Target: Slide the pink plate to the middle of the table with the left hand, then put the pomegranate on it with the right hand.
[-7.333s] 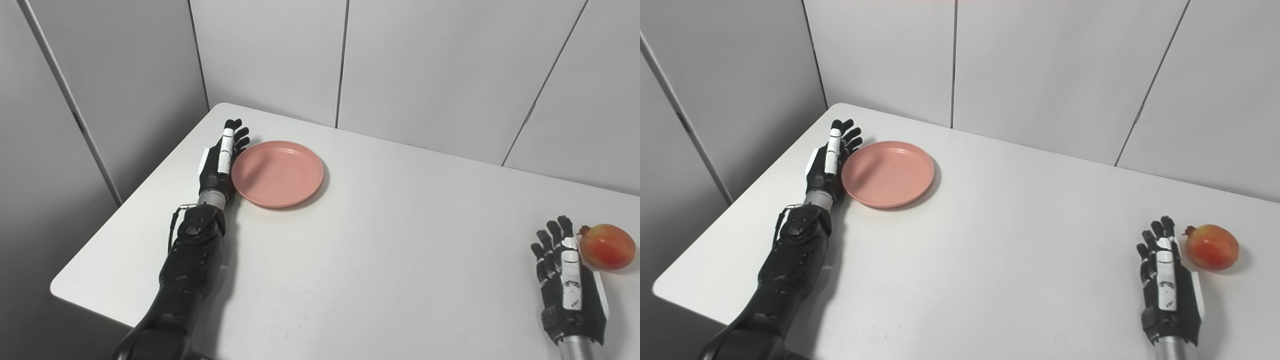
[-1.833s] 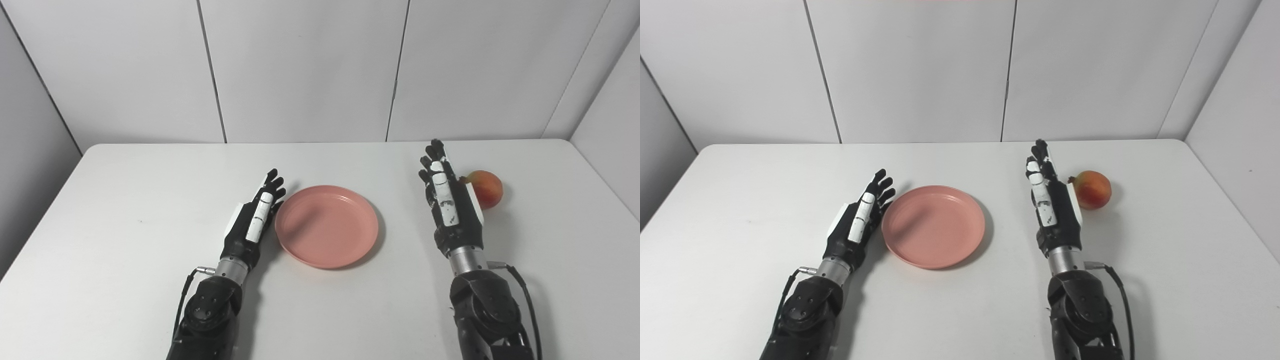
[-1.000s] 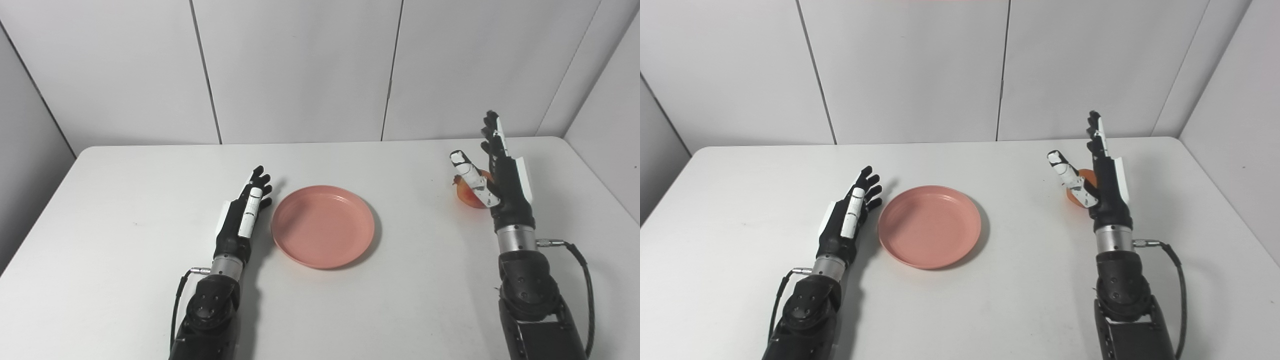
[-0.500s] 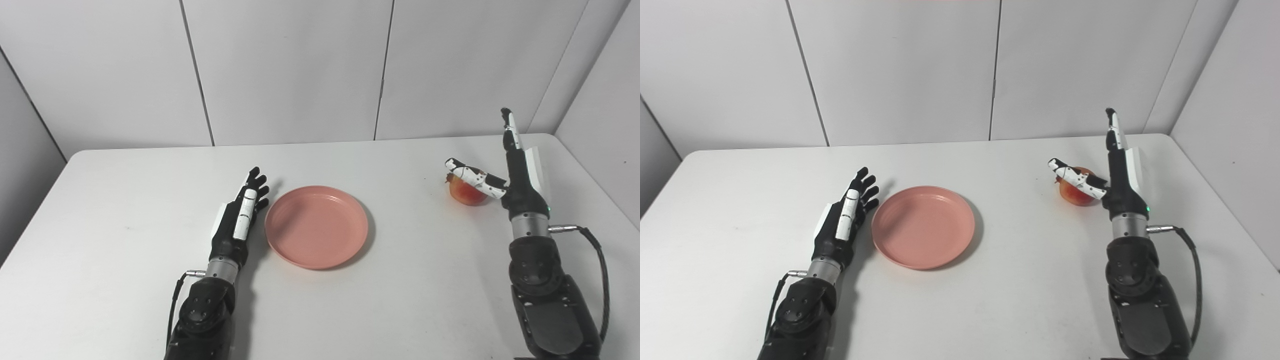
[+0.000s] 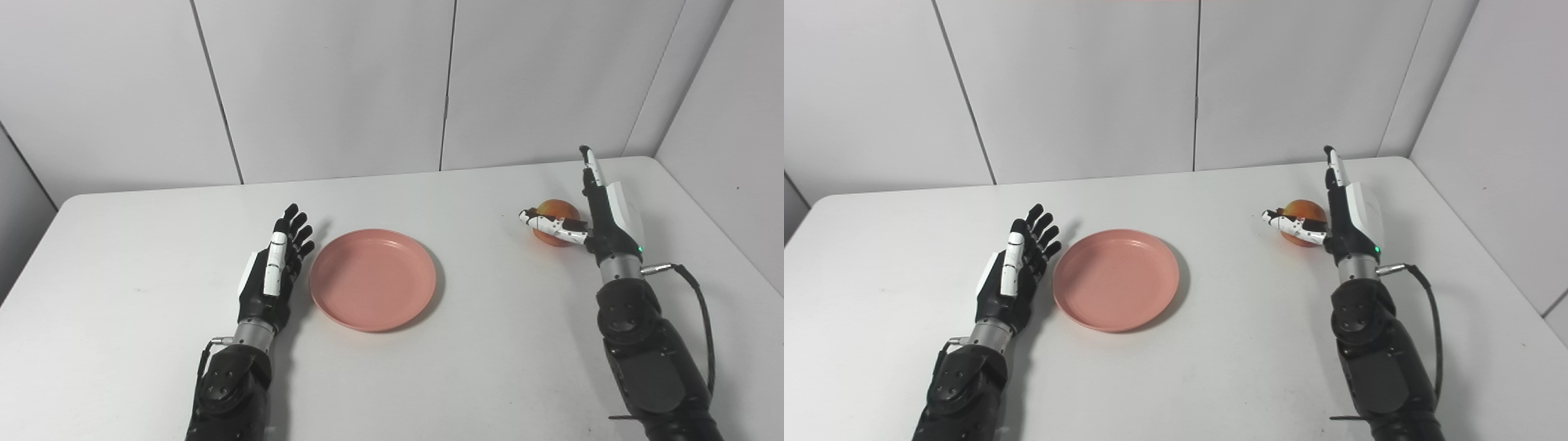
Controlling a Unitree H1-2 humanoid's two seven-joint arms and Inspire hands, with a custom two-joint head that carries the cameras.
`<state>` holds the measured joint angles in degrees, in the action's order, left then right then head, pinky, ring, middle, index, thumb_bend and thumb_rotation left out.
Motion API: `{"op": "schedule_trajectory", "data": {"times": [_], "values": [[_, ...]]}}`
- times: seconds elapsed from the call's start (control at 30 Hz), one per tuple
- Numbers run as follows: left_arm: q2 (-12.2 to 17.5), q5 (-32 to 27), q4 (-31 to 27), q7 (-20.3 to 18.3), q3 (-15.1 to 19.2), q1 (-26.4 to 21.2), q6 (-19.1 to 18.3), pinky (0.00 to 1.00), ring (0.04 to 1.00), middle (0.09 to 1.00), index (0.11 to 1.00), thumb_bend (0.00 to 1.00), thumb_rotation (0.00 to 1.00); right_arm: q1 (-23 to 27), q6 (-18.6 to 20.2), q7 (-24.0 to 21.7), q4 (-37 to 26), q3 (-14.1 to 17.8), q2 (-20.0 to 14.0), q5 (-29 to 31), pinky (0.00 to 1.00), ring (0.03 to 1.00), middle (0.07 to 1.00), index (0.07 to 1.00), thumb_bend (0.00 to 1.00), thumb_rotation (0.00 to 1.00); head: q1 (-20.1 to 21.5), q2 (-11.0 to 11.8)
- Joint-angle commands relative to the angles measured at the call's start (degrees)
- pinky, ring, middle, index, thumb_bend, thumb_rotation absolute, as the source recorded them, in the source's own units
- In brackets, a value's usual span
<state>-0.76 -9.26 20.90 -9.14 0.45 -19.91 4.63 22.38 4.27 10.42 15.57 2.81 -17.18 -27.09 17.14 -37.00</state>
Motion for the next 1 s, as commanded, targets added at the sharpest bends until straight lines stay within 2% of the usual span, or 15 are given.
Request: {"op": "schedule_trajectory", "data": {"times": [0.0, 0.17, 0.43, 0.67, 0.97], "values": [[0.75, -0.33, -0.42, -1.08, 0.04, -0.97, 1.69, 0.95, 0.973, 0.988, 0.983, 0.57, 1.00, 3.69, 1.59, 0.20, -0.56, -0.15, -1.82, -0.73, 0.82, 0.931, 0.972, 0.980, 0.92, 0.36, -0.27, -0.01], [0.78, -0.43, -0.46, -1.45, 0.18, -0.91, 1.73, 0.96, 0.978, 0.993, 0.987, 0.57, 1.00, 4.52, 1.31, 0.32, 1.54, -0.90, -2.35, -0.47, 0.84, 0.940, 0.973, 0.981, 0.93, 0.34, -0.31, -0.19], [1.22, -0.54, -0.65, -1.85, 0.06, -0.76, 1.93, 0.96, 0.981, 0.995, 0.988, 0.58, 1.00, 6.26, 0.25, 0.99, 6.65, -1.56, -2.55, 0.38, 0.76, 0.894, 0.956, 0.972, 0.94, 0.32, -0.46, -0.57], [1.07, -0.86, -1.32, -1.87, 0.02, -0.43, 1.50, 0.96, 0.980, 0.995, 0.988, 0.57, 1.00, 7.22, -1.05, 1.74, 10.61, -2.95, -2.69, 0.51, 0.78, 0.886, 0.928, 0.939, 0.93, 0.22, -0.59, -0.61], [0.91, -0.72, -1.51, -1.61, -0.03, -0.39, 1.26, 0.96, 0.977, 0.992, 0.984, 0.56, 1.00, 7.39, 1.51, 1.28, 12.24, -3.96, -2.73, 1.03, 0.78, 0.880, 0.912, 0.911, 0.90, 0.13, -0.71, -0.78]]}}
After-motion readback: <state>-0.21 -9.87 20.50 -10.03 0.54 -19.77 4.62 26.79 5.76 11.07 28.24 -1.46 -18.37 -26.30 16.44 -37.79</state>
